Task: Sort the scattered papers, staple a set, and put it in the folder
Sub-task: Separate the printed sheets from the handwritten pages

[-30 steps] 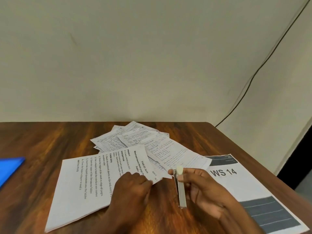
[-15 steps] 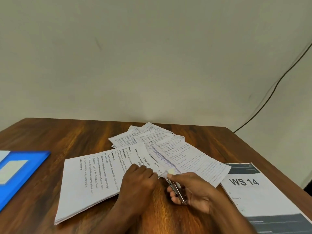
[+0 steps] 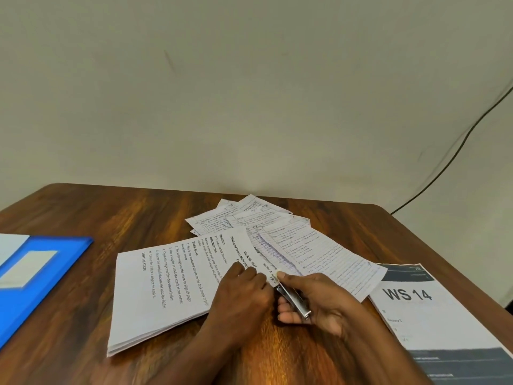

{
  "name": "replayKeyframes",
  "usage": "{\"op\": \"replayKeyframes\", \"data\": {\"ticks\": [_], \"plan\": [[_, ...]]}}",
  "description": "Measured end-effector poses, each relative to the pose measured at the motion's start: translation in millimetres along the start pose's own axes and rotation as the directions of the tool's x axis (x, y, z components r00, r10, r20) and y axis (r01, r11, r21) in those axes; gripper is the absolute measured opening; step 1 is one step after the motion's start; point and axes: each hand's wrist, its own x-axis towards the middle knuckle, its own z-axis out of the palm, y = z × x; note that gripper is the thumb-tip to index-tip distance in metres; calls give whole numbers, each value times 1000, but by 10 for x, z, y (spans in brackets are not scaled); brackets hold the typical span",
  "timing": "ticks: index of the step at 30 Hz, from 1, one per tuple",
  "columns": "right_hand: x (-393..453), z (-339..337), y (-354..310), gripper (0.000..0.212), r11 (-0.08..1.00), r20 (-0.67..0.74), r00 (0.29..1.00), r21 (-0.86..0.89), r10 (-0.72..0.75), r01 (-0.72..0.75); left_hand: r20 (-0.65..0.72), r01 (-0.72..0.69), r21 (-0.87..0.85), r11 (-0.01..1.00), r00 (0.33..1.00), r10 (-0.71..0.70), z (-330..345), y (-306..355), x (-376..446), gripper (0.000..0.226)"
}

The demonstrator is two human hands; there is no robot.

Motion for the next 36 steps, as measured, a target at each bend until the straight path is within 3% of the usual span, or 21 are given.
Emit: {"op": "replayKeyframes", "data": {"ticks": [11, 17, 36], "plan": [[62, -18, 26, 42, 989, 23, 996, 115, 90, -92, 3, -17, 0, 1000, 1000, 17, -46, 34, -11, 21], [84, 26, 104, 32, 983, 2, 998, 171, 64, -64, 47, -11, -20, 1000, 999, 12, -50, 32, -6, 16], [47, 90, 170, 32, 982, -85, 996, 184, -16, 31, 88, 26, -46, 999, 996, -21, 22, 49, -14, 18]]}}
